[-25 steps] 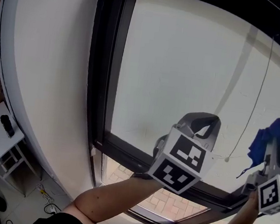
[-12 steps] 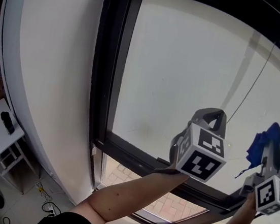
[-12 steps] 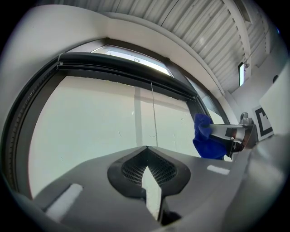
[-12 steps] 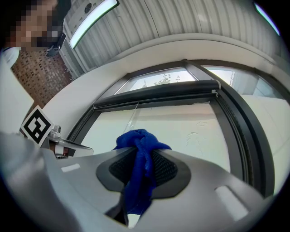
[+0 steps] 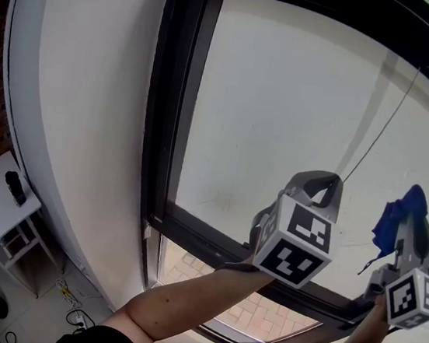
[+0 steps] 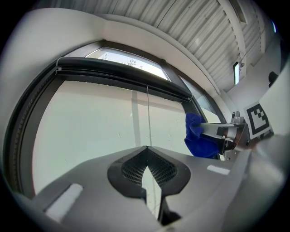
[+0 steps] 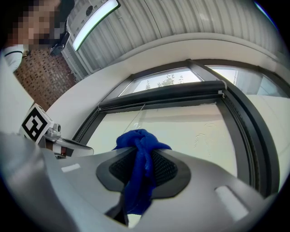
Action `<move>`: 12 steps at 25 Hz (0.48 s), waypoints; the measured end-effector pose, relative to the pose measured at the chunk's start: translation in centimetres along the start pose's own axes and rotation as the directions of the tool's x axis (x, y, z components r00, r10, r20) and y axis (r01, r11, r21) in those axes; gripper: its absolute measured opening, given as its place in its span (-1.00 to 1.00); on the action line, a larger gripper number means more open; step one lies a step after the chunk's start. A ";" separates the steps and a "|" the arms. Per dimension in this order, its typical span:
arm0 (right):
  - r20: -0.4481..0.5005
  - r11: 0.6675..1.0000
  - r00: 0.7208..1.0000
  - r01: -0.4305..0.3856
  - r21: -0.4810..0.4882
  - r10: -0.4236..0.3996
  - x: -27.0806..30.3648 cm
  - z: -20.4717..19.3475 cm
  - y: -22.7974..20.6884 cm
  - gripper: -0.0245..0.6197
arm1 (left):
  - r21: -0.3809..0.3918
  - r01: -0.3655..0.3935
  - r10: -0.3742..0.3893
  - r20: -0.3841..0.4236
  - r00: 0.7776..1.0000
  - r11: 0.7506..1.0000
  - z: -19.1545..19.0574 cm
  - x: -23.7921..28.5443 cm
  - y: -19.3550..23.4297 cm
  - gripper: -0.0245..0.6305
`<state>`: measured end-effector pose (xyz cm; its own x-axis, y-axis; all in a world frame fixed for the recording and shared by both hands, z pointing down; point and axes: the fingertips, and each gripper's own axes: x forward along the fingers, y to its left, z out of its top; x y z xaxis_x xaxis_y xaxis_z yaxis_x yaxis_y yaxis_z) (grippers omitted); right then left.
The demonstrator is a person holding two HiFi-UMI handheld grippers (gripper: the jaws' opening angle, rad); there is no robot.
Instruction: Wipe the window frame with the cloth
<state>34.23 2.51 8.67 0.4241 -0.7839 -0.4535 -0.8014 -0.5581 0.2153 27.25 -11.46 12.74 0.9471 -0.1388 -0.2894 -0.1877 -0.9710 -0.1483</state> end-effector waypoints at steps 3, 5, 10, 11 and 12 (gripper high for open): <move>-0.001 0.999 0.999 -0.036 0.012 0.036 0.6 -0.4 1.3 -0.61 | 0.005 -0.029 0.029 -0.007 1.000 1.000 -0.3 -1.0 1.4 -0.95; 0.001 0.999 0.999 -0.048 0.025 0.048 0.9 -0.6 1.6 -0.61 | 0.006 -0.052 0.052 -0.017 0.999 0.999 -0.6 -1.4 2.4 -0.95; 0.022 0.991 0.992 -0.125 0.038 0.124 2.3 0.4 5.8 -0.61 | 0.019 -0.116 0.116 -0.019 0.993 0.993 -0.5 -3.4 5.2 -0.95; 0.026 0.989 0.990 -0.140 0.045 0.139 2.7 0.2 6.4 -0.61 | 0.025 -0.131 0.131 -0.021 0.991 0.991 -0.5 -3.9 5.9 -0.95; 0.029 0.987 0.988 -0.155 0.053 0.153 3.0 0.0 7.1 -0.61 | 0.032 -0.148 0.149 -0.023 0.989 0.989 -0.5 -4.5 6.6 -0.95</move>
<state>29.85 -3.80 8.80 0.2838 -0.8521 -0.4397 -0.8787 -0.4147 0.2365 21.88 -17.37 13.50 0.9144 -0.2860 -0.2866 -0.3338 -0.9331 -0.1340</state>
